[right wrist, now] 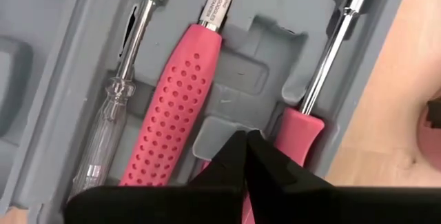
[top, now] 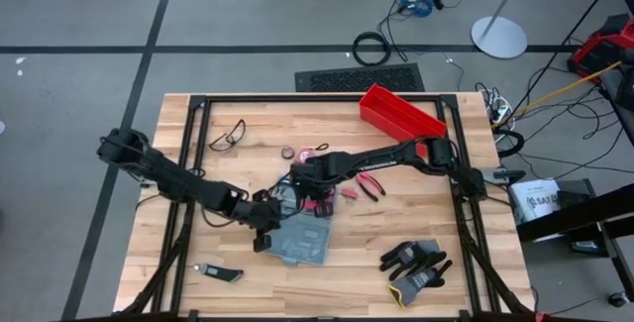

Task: Prefit tool cases
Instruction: Remove the hammer from the toolbox, then remove the screwdriver from the toolbox

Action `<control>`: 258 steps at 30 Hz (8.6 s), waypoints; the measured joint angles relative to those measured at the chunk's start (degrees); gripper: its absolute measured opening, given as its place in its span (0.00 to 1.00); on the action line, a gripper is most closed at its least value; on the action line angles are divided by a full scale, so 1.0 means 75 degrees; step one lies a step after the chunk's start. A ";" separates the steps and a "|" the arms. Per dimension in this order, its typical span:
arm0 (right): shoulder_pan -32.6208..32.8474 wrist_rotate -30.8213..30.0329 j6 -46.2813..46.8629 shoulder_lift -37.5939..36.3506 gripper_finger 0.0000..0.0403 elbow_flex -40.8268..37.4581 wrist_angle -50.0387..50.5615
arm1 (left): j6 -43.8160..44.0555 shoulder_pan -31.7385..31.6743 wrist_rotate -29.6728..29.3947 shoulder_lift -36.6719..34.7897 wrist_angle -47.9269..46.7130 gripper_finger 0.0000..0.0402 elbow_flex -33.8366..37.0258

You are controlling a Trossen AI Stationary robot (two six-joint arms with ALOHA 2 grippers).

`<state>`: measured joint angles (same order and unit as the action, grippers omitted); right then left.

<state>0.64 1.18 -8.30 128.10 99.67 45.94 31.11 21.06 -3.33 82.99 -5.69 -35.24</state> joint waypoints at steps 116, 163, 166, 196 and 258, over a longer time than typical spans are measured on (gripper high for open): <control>0.1164 0.1291 -0.3027 -0.0252 0.47 -0.0002 -0.2545 | 0.0022 0.0405 -0.2597 -0.3213 -0.1538 0.00 -0.0035; 0.0301 -0.1283 -0.0093 -0.2075 0.18 -0.0409 0.1415 | -0.0072 0.0413 -0.2615 -0.3213 -0.1725 0.00 -0.0041; -0.0009 -0.1398 0.0520 -0.2913 0.18 -0.1589 0.1147 | -0.0073 0.0500 -0.2615 -0.3213 -0.1720 0.00 -0.0041; -0.0574 -0.2299 0.6106 -0.6083 0.55 -0.8153 -0.1553 | -0.0009 0.0746 -0.3227 -0.3213 -0.1644 0.00 -0.0038; 0.0568 -0.2687 0.3098 -0.1005 0.37 -0.2269 -0.2819 | -0.0588 -0.0842 -0.1807 0.1726 0.2705 0.00 -0.0047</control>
<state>4.90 -18.97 14.94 120.56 82.65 24.79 26.70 14.74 -16.88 95.94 14.60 -35.59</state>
